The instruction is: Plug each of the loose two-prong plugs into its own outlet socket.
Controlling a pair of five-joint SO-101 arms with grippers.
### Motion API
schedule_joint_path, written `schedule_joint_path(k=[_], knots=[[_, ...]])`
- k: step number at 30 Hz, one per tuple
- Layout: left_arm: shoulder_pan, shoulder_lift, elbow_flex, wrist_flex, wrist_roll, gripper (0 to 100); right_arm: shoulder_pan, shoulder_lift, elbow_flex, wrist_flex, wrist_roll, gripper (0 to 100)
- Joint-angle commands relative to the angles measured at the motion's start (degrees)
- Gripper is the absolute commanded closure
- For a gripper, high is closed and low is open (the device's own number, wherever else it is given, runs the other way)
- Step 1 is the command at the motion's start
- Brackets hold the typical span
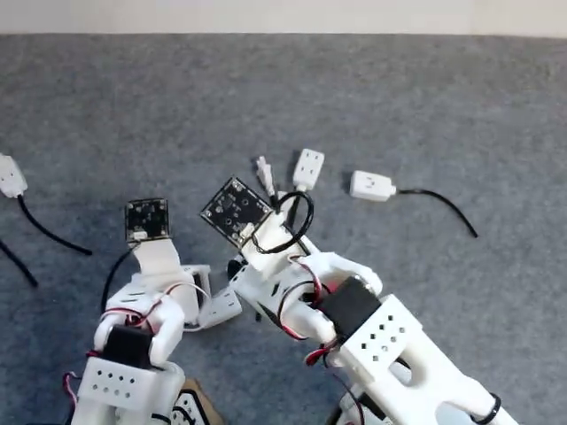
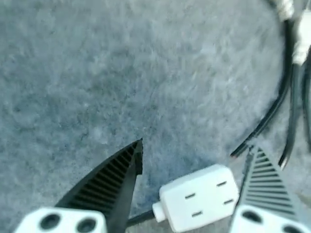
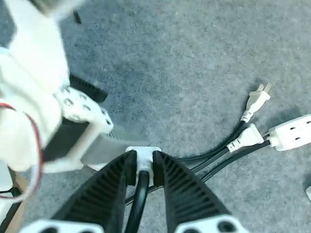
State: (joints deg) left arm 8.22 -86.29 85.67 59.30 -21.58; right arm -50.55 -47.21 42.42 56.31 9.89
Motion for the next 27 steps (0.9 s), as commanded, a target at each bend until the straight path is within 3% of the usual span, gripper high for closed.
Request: schedule_joint_path(k=[1,5,13,19,27], knots=[[1.01,-0.31,-0.31,-0.44,0.18,66,-1.01,-1.54,-3.21,0.13,-0.62,99.4],[-1.80,-0.84,-1.54,-0.44,0.09,66,-0.66,-1.45,-2.59,1.54,-0.18,99.4],[-19.12,5.41,-18.51,0.00,-1.41,66,-0.48,7.69,-2.07,2.15,6.68,99.4],[-34.33,41.10,-42.42,2.37,-4.13,66,-0.57,19.30,-12.62,2.33,15.47,99.4],[-52.00,85.32,-90.24,21.36,-18.20,66,-7.43,29.49,-22.55,7.60,31.65,99.4]])
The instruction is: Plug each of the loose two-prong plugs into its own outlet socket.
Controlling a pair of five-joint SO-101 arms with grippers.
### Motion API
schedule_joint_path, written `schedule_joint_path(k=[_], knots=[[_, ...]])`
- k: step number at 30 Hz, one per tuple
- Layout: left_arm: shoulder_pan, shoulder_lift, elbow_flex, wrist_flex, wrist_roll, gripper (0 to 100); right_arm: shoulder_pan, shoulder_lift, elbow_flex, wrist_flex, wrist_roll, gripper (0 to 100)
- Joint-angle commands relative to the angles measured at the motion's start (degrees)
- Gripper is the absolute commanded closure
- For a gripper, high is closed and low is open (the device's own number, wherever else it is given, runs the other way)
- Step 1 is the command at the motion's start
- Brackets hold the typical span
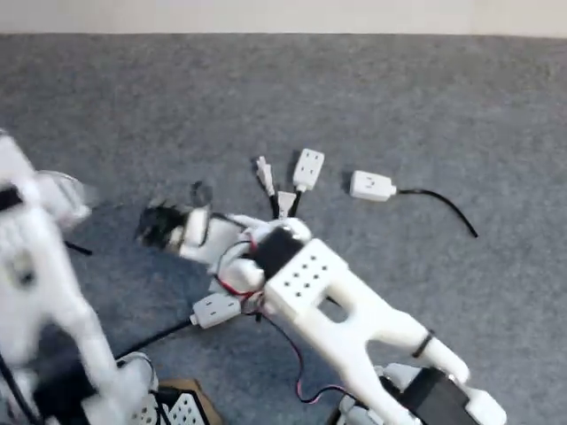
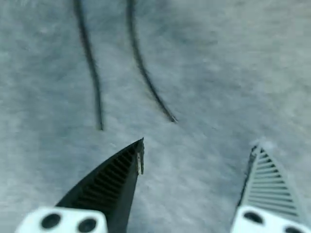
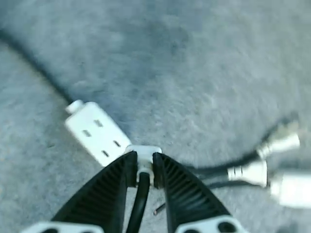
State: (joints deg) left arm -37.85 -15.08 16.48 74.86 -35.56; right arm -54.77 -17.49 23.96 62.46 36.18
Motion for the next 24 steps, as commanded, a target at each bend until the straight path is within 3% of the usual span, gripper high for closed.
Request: schedule_joint_path(k=[1,5,10,16,24], knots=[[-7.78,18.07,-26.68,7.47,-5.19,66,-4.18,-0.22,-4.09,1.54,6.77,99.4],[-13.23,32.66,-46.81,13.45,-8.88,66,-5.23,-0.22,-3.56,2.15,10.81,99.4],[-15.52,46.90,-62.20,17.49,-9.49,66,-5.23,-0.22,-0.48,1.80,14.86,99.4],[-14.46,56.48,-70.90,19.78,-9.32,66,-5.41,-0.13,1.45,1.45,16.00,99.4],[-14.11,58.95,-76.09,22.42,-9.23,66,-5.76,-0.04,8.22,-6.81,15.65,99.4]])
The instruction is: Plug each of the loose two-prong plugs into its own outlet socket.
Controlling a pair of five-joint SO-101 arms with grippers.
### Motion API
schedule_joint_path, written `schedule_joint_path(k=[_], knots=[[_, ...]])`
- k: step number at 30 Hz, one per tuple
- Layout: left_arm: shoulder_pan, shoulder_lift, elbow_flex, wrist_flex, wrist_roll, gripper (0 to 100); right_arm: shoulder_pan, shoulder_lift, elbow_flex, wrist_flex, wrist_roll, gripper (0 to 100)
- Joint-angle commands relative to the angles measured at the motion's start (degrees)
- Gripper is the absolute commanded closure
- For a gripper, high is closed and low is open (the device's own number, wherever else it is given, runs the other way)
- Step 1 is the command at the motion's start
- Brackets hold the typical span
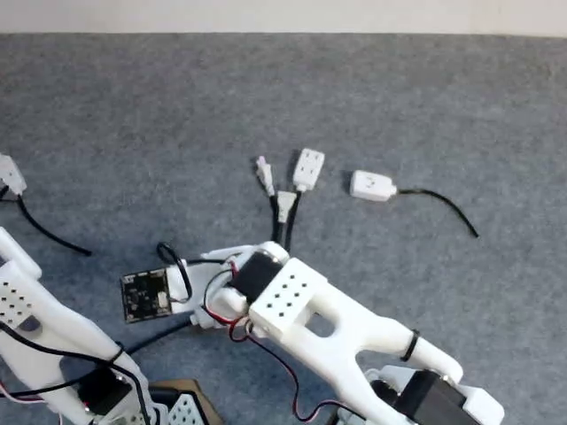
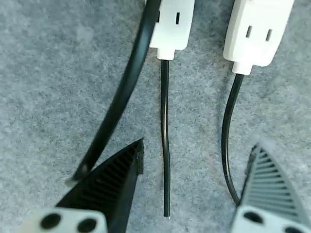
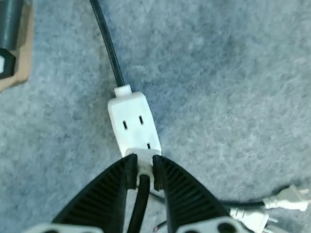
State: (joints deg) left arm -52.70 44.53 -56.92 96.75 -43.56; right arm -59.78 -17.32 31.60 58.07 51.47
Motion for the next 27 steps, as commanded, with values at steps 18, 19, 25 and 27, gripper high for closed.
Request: schedule_joint_path(k=[18,19,25,27], knots=[[0.84,-0.57,-2.42,0.53,-1.23,66,-1.80,-0.48,0.84,-2.33,0.26,99.4],[0.84,-0.57,-2.42,0.53,-1.23,66,-1.80,-0.48,0.75,-2.33,0.26,99.4],[0.84,-0.48,-2.42,0.53,-1.23,66,-1.89,-0.40,1.19,-2.59,0.44,99.4],[0.92,-0.48,-2.42,0.53,-1.23,66,-1.89,0.22,1.36,-3.03,0.70,99.4]])
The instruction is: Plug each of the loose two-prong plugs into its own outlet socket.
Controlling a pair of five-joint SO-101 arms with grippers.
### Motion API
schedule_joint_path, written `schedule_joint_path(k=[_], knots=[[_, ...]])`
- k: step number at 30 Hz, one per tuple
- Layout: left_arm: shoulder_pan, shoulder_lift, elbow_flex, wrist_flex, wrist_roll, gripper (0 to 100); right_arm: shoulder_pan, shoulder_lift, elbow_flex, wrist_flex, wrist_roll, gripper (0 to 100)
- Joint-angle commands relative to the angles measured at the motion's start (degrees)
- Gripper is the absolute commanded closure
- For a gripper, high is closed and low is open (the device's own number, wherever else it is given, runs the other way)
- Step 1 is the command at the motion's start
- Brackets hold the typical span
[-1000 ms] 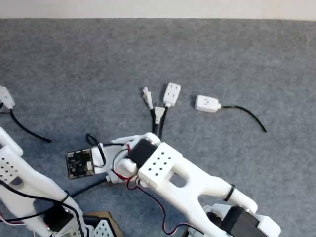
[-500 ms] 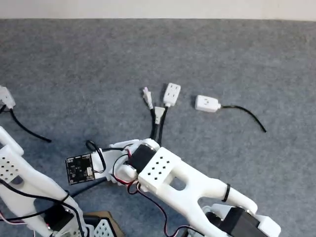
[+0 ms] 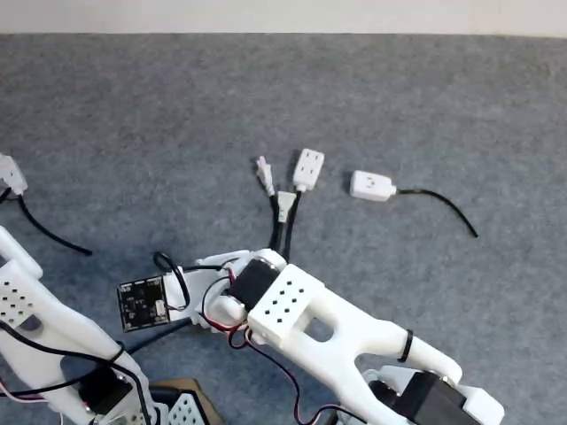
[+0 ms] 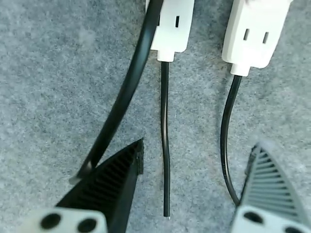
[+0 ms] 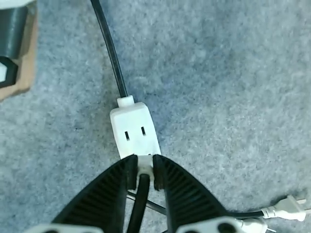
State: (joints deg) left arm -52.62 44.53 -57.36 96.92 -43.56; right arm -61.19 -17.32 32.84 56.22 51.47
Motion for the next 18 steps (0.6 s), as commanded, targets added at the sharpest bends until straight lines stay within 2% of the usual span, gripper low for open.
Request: schedule_joint_path(k=[1,15,18], knots=[[1.01,-0.48,-1.98,0.35,-1.23,66,-0.48,0.31,0.75,-1.89,0.70,99.4],[1.45,-0.48,-1.89,0.35,-1.14,66,0.04,4.70,4.35,-5.32,0.26,99.4],[1.45,-0.48,-1.89,0.35,-1.14,66,1.54,4.53,3.74,-5.23,-2.99,99.4]])
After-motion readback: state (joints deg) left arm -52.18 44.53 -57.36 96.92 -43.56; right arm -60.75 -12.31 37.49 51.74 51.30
